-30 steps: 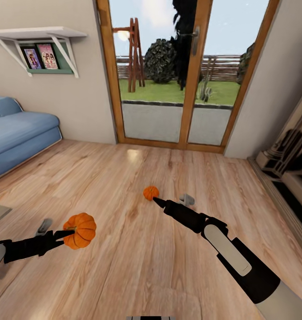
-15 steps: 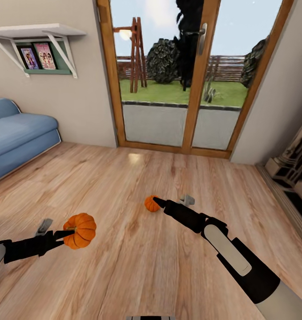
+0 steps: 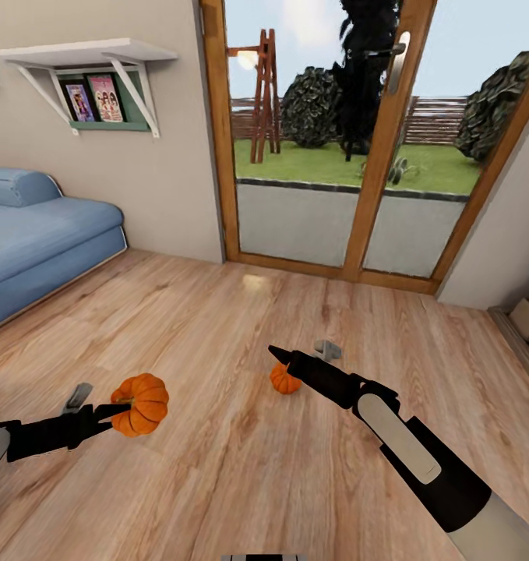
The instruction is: Place each of the two pumpkins and all three candles from the living room inside a cabinet in the living room (use any cabinet), then make sure every cabinet is closed, and position the cauldron so it is next to a table in the living room.
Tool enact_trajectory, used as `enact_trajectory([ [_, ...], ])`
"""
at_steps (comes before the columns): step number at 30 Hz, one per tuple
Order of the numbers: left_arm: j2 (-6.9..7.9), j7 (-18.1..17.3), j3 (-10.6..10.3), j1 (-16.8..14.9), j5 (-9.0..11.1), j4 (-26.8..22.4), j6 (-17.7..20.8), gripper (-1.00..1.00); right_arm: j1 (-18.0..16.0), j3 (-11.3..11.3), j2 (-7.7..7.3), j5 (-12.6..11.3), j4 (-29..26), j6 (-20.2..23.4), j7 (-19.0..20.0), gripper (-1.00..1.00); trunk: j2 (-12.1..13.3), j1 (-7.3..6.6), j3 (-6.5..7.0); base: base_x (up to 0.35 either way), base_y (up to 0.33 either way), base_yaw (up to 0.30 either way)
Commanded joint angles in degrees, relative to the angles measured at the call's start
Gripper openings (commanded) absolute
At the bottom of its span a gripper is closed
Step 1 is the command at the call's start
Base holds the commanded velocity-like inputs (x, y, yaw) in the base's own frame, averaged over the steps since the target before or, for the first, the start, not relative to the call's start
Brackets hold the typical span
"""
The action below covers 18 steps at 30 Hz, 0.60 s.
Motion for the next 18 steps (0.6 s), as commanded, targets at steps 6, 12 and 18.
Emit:
enact_trajectory([
  [6,-0.01,-0.26,0.13,-0.05,0.60,-0.02,0.49,-1.00,-0.06,0.02,-0.08,-0.74,-0.10,0.56,-1.05,1.00,-0.02,0.02,-0.05,0.297,0.111,0.003],
  [12,-0.01,-0.26,0.16,-0.05,0.65,-0.02,0.55,-1.00,-0.06,-0.12,-0.11,-1.71,0.64,1.33,-9.65,1.00,-0.02,0.02,-0.05,0.297,0.119,0.000],
  [18,-0.01,-0.26,0.16,-0.05,0.65,-0.05,0.55,-1.00,-0.06,-3.93,-0.30,-5.66,2.95,1.46,-15.60,1.00,-0.02,0.02,-0.05,0.246,0.026,0.000],
])
